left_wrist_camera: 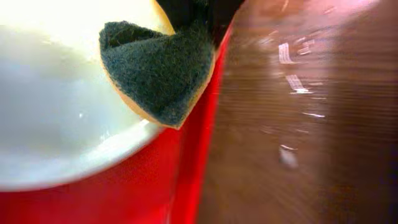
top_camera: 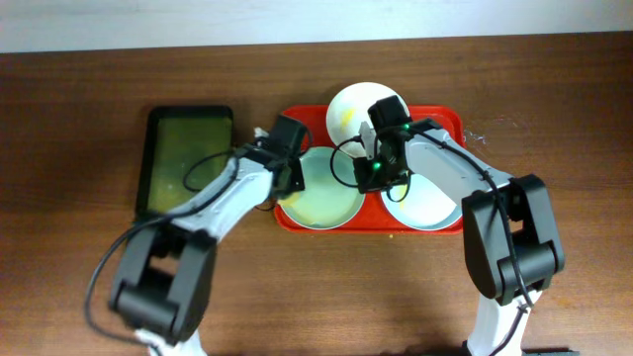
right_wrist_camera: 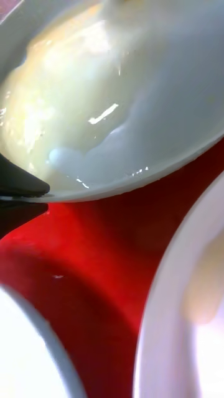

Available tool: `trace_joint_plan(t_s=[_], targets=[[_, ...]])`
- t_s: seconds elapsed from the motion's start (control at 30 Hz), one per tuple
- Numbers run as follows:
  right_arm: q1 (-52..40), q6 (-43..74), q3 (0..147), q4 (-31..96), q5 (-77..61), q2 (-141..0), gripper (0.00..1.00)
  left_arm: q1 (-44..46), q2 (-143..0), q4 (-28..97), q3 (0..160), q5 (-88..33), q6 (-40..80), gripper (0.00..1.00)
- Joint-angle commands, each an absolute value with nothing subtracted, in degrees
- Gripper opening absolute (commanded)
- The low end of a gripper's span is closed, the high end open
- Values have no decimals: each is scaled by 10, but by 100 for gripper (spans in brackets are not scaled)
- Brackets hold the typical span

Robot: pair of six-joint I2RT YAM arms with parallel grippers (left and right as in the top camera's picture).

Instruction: Clean dirty plates on tray and stack at the side

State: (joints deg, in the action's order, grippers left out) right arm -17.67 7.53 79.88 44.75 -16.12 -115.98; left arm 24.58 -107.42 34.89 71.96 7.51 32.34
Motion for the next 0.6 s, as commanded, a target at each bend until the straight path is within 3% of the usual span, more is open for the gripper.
trace_joint_plan(t_s=[0.0, 0.17, 0.3, 0.47, 0.57], targets=[[-176, 64, 848, 496, -128, -1135, 4, 214, -928, 366, 724, 92, 312, 0], [-192, 62, 1000, 660, 45, -1134, 4, 149, -799, 449, 724, 84, 312, 0], [-275, 64, 1147, 766, 280, -1134, 4, 44, -774, 549, 724, 105, 312, 0], [-415, 64, 1202, 760, 615, -1135, 4, -62, -774, 597, 723, 104, 305, 0], [-454, 25, 1202, 732, 717, -1136, 4, -88, -774, 599, 723, 95, 305, 0]])
